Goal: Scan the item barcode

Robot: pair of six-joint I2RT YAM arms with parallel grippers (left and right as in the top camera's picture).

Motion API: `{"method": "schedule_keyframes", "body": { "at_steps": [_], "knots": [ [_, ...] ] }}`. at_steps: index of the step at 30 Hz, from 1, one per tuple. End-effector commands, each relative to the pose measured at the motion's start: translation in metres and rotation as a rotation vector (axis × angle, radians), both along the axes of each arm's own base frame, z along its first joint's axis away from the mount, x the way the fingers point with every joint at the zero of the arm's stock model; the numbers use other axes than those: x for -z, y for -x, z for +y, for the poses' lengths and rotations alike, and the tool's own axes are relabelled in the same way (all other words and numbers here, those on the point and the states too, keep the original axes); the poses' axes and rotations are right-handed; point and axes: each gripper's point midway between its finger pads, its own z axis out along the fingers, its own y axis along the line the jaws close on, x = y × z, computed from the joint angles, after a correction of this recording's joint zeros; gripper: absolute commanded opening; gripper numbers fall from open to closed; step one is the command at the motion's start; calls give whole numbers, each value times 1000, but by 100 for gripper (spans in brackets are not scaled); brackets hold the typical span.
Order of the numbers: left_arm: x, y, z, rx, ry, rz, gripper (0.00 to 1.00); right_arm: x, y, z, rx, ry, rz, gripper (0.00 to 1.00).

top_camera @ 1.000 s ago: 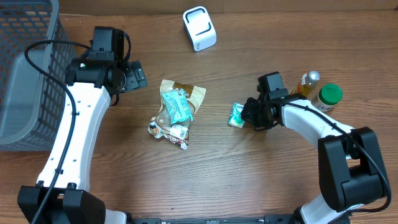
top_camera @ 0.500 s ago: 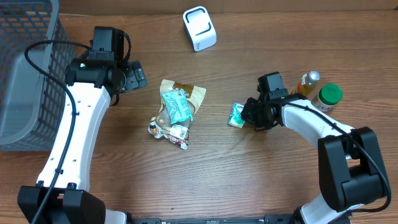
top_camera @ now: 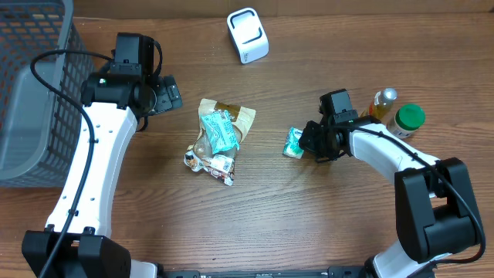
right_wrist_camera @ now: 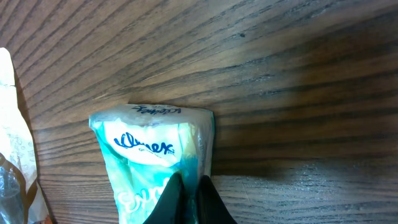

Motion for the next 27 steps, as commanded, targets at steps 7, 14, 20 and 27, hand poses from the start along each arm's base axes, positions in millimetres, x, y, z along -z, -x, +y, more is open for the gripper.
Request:
{"method": "schedule_keyframes", "body": {
  "at_steps": [7,14,20,27],
  "knots": [
    [-4,-2,-1,25,-13,-8,100,-25,-5,11,-151,-153,-91,4],
    [-4,-2,-1,25,-13,-8,100,-142,6,32,-409,-589,-378,4],
    [-4,-2,-1,25,-13,-8,100,-224,33,25,-552,-873,-570,4],
    [-4,-2,-1,25,-13,-8,100,-258,49,10,-608,-1032,-658,4]
  ]
}}
